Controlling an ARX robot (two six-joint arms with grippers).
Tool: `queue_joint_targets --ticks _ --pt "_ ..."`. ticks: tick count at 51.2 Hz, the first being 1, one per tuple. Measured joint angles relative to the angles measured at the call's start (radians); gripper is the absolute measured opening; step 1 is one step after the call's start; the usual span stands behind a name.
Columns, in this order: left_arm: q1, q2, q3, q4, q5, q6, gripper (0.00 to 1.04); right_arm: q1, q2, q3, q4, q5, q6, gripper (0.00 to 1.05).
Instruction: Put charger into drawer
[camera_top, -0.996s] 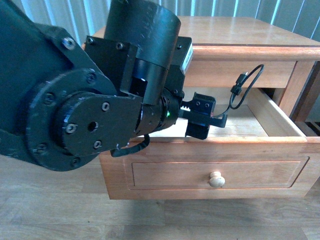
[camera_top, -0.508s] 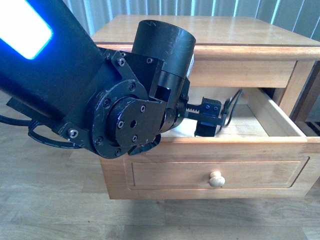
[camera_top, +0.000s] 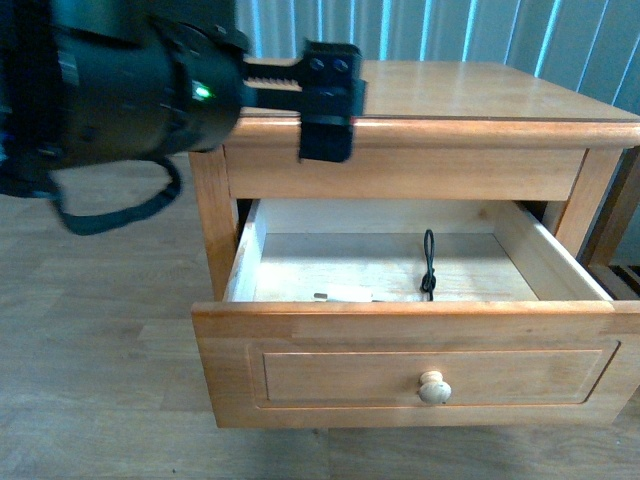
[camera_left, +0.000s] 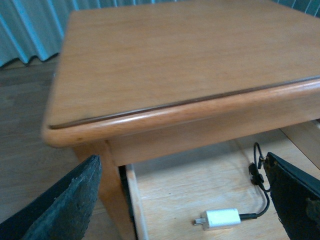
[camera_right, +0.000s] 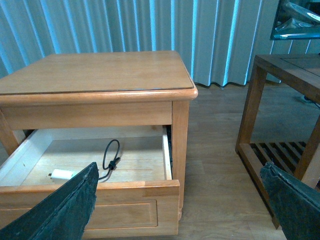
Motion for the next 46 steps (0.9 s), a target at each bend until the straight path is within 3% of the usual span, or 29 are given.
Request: queue_joint_targets --ticks 17,26,41,46 --pt "0.179 -0.541 -0.288 -0.151 0.059 0.021 0.99 0.000 0.000 0.000 0.000 0.000 0.000 0.97" --pt "0.358 -0.903 -0.454 -0.362 0.169 0.003 0.99 0.000 0.000 0.000 0.000 0.000 0.000 0.97" --pt "0.758 -1.397 -0.627 -0.722 0.425 -0.061 0.99 0.000 0.000 0.000 0.000 0.000 0.000 0.97" --pt "0.792 -1.415 -0.672 -0.723 0.428 -0.092 0.99 0.000 0.000 0.000 0.000 0.000 0.000 0.97"
